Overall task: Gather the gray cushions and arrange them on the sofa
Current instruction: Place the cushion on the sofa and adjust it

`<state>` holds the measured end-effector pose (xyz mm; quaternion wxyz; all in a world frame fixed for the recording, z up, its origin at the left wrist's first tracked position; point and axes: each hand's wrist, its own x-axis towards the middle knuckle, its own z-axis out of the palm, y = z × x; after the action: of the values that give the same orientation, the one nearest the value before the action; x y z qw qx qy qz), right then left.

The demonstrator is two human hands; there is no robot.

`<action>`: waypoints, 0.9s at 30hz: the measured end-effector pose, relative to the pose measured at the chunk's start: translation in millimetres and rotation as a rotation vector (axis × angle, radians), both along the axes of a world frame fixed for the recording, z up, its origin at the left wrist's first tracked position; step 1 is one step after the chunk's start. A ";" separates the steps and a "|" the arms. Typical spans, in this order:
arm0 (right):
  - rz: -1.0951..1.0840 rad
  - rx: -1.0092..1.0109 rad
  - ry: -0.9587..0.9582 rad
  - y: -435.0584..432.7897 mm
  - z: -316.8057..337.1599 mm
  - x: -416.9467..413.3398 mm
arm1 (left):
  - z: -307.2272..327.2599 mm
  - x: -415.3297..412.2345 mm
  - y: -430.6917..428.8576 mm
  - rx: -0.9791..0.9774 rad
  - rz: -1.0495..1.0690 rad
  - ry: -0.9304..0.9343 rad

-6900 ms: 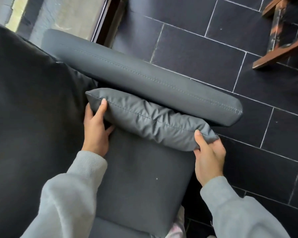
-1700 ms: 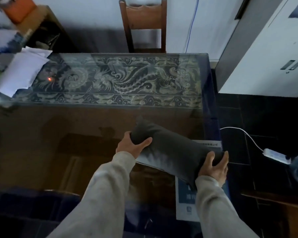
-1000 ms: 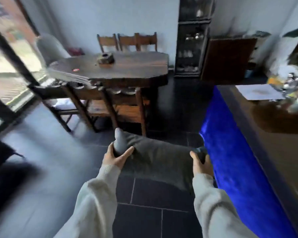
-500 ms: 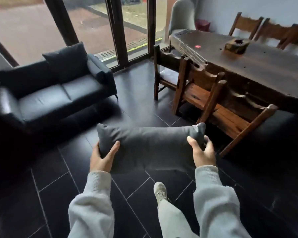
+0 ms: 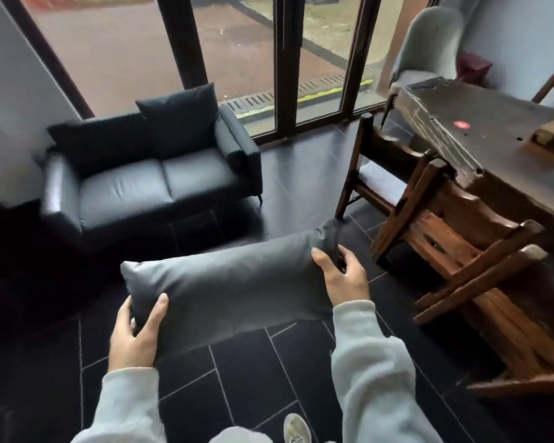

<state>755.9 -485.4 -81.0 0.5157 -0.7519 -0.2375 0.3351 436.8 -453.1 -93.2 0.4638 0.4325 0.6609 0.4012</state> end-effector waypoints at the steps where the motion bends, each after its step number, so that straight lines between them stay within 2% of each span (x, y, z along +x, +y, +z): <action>1: 0.022 -0.013 -0.001 19.8 -0.6 -3.0 | -0.4 -2.7 12.7 -0.005 0.019 -0.006; 8: 0.165 -0.075 -0.004 174.6 -19.6 -49.6 | -20.4 -47.3 135.2 -0.018 0.231 -0.022; 19: 0.234 0.006 -0.070 455.3 6.5 -172.2 | 3.9 -167.6 400.3 0.019 0.314 -0.089; 27: 0.361 0.009 -0.082 603.8 0.6 -250.0 | -2.9 -238.7 494.3 -0.060 0.397 -0.122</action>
<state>505.9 118.4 -80.4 0.4404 -0.7078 -0.3910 0.3901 198.1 41.2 -96.1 0.4273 0.2547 0.7155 0.4906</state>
